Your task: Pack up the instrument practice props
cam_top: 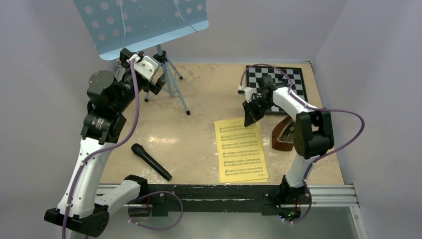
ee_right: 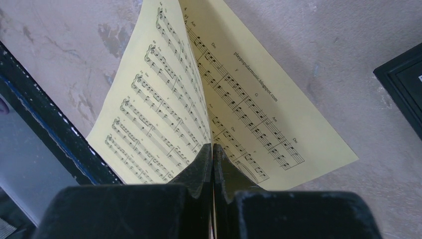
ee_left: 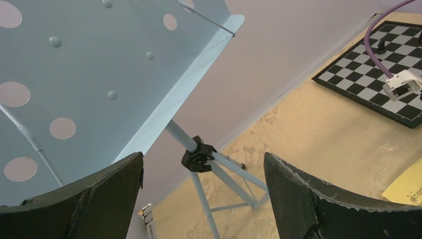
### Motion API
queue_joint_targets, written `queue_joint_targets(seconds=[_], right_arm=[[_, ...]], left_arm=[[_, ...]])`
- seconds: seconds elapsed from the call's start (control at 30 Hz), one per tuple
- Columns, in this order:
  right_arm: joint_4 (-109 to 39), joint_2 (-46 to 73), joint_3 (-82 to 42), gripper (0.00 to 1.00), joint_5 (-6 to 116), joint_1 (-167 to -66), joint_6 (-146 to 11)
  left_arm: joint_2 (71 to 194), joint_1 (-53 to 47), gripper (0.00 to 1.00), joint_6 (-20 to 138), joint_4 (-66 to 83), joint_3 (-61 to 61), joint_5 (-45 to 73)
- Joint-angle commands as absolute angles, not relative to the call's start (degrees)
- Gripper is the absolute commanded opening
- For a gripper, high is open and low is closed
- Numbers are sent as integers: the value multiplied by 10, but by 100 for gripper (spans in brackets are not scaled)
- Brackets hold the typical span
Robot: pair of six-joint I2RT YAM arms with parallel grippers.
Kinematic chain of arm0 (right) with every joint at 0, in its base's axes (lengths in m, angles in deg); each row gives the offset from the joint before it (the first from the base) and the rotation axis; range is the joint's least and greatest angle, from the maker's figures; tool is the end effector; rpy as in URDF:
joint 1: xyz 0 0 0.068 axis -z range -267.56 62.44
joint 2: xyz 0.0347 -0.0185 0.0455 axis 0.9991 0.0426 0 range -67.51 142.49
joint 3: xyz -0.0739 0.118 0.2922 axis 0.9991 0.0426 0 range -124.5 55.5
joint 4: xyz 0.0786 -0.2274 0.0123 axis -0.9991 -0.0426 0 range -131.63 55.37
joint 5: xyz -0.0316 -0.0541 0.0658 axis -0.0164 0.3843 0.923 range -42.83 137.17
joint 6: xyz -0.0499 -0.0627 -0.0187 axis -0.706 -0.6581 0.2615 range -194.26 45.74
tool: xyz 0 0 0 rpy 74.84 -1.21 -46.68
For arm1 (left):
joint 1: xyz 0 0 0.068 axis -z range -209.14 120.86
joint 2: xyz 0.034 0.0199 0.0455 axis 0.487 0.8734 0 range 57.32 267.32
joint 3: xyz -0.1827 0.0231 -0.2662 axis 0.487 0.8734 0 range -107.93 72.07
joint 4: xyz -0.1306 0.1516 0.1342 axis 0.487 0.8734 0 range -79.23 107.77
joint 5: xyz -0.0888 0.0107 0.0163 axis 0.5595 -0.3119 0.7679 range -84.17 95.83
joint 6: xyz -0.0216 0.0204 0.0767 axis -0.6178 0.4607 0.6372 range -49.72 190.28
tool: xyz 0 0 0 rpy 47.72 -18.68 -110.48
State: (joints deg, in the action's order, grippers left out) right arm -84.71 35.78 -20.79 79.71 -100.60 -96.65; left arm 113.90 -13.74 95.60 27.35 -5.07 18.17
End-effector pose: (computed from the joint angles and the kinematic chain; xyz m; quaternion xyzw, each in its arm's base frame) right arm 0.3308 0.1162 0.2426 -0.3203 0.8990 0.2686 0.1304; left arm 0.1667 -0.0617 0.5221 0.3096 0.6084 -0.0102 0.7307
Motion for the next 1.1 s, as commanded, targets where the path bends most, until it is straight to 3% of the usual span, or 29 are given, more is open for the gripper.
queue_joint_targets(seconds=[0.0, 0.1, 0.13, 0.3, 0.53, 0.7, 0.87, 1.07], right_arm=[[-849, 364, -231, 0, 801, -1001, -937], [-857, 354, -223, 0, 800, -1001, -935], [-860, 349, -219, 5, 798, -1001, -931], [-869, 319, -206, 47, 753, -1001, -931], [-911, 291, -237, 96, 709, -989, -966], [-920, 243, -318, 99, 719, -984, -961], [-744, 144, -327, 99, 768, -1004, -884], [-702, 210, -481, 95, 828, -1070, -756]], left_arm=[[1134, -141, 95, 966, 277, -74, 178], [1129, -141, 95, 968, 275, -70, 176], [1126, -141, 95, 969, 273, -68, 175], [1115, -141, 96, 982, 273, -70, 173], [1095, -141, 98, 1008, 261, -85, 164], [1080, -163, 100, 1012, 247, -109, 107], [1095, -295, 100, 928, 341, -210, 239], [1133, -433, 100, 852, 371, -274, 358]])
